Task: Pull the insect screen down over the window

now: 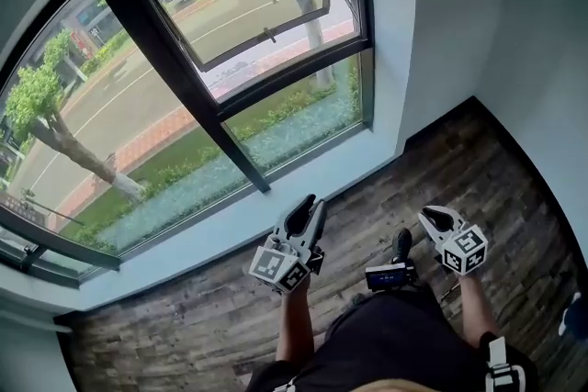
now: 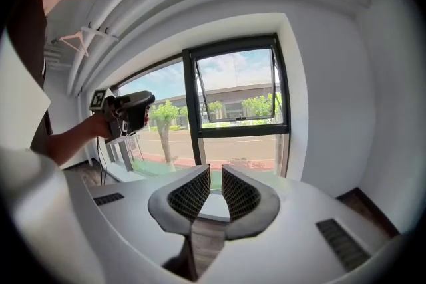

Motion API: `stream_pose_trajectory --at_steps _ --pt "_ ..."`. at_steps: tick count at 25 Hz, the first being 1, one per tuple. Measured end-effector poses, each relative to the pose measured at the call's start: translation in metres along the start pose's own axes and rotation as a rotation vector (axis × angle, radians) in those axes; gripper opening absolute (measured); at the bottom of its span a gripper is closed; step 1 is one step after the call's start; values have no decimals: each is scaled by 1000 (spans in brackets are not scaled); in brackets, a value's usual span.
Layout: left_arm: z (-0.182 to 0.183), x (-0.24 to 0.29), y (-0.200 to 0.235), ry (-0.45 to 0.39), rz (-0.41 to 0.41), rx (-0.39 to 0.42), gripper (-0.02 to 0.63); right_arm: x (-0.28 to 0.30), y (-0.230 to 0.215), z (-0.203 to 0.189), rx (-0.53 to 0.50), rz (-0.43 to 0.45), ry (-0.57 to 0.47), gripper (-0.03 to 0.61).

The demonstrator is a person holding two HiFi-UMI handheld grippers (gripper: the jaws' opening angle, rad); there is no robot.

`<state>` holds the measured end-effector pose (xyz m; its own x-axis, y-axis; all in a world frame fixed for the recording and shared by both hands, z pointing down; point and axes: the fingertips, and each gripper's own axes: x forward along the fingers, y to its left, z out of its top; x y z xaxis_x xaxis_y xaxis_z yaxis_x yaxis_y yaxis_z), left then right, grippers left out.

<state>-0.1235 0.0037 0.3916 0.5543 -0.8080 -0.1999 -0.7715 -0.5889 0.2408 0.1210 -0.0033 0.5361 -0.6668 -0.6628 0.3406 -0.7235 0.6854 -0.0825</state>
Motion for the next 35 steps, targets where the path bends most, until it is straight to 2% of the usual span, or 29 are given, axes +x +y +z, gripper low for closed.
stream_pose_trajectory --at_steps 3,6,11,13,17,22,27,31,33,35 --pt "19 17 28 -22 50 97 104 39 -24 32 -133 39 -5 57" --pt "41 38 58 -11 126 233 104 89 -53 62 -246 94 -10 57" --pt "108 105 115 0 258 468 104 162 -124 159 -456 122 -82 57" --pt "139 140 129 39 299 602 104 175 -155 206 -561 113 -116 57" --pt "209 204 158 136 446 916 101 200 -209 298 -840 58 -196 57" --pt "280 274 199 155 522 1217 103 244 -247 406 -1085 -43 -268 57" --pt "354 327 257 180 587 1378 103 293 -244 510 -1268 -133 -320 57" --pt "409 364 307 209 631 1559 103 334 -228 597 -1337 -197 -342 57" --pt "427 382 336 236 621 1593 103 351 -217 638 -1345 -222 -363 57" --pt "443 400 365 261 606 1574 103 367 -208 676 -1330 -238 -377 57"
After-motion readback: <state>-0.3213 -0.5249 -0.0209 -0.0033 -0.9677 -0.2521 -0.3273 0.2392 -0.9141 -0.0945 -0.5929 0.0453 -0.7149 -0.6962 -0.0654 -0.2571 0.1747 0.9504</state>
